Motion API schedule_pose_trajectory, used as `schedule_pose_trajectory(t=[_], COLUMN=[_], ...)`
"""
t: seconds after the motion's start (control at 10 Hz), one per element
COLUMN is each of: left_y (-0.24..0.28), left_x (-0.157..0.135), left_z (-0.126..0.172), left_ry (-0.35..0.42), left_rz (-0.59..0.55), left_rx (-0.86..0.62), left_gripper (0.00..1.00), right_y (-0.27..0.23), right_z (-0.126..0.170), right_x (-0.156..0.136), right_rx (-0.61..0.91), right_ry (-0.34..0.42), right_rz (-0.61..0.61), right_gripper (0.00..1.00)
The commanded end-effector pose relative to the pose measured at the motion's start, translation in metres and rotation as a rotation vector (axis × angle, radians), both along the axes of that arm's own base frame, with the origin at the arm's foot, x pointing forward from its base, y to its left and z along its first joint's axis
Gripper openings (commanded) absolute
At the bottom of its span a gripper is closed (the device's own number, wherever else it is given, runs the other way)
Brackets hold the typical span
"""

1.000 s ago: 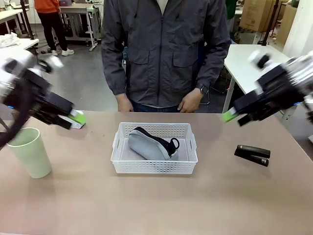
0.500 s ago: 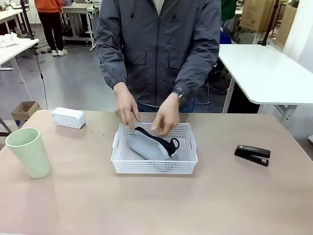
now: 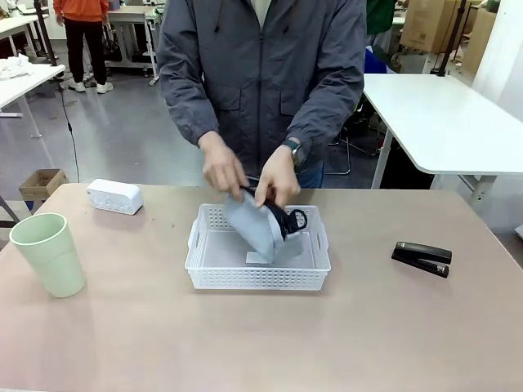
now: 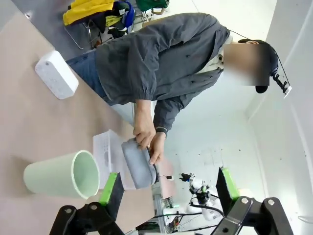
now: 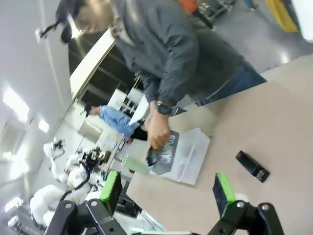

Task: Efficiently arrange items inside the basket to fit them all.
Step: Pick up the Digital clock and place it inside the Organizing basket.

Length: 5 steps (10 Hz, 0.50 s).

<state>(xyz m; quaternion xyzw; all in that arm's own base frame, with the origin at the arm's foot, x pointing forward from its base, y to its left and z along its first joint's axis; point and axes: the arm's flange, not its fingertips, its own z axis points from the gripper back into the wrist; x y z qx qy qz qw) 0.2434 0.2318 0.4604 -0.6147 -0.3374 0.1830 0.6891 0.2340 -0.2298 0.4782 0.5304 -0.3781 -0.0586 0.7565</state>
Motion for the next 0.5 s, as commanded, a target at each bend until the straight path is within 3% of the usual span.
schedule_pose_trajectory(t=[0.0, 0.1, 0.2, 0.3, 0.4], left_y=[-0.072, -0.083, -0.092, -0.026, -0.026], left_x=[-0.002, 0.000, 0.007, 0.026, 0.026], left_z=[-0.003, 0.003, 0.004, 0.014, 0.014], left_ry=[-0.028, -0.042, -0.060, -0.014, -0.014], left_rz=[-0.012, -0.019, 0.073, -0.029, -0.029], left_rx=[0.011, 0.014, 0.054, 0.003, 0.003], left_gripper=[1.00, 1.00, 1.00, 1.00, 1.00], right_y=[0.044, 0.045, -0.008, -0.008, -0.008], right_z=[-0.023, -0.022, -0.009, -0.009, -0.009], right_x=[-0.012, -0.009, 0.002, 0.002, 0.002], right_rx=[0.014, -0.016, 0.021, 0.021, 0.021], right_ry=[0.030, 0.112, 0.038, 0.038, 0.038], right_rz=[-0.103, -0.161, -0.051, -0.051, -0.051], right_gripper=[1.00, 1.00, 1.00, 1.00, 1.00])
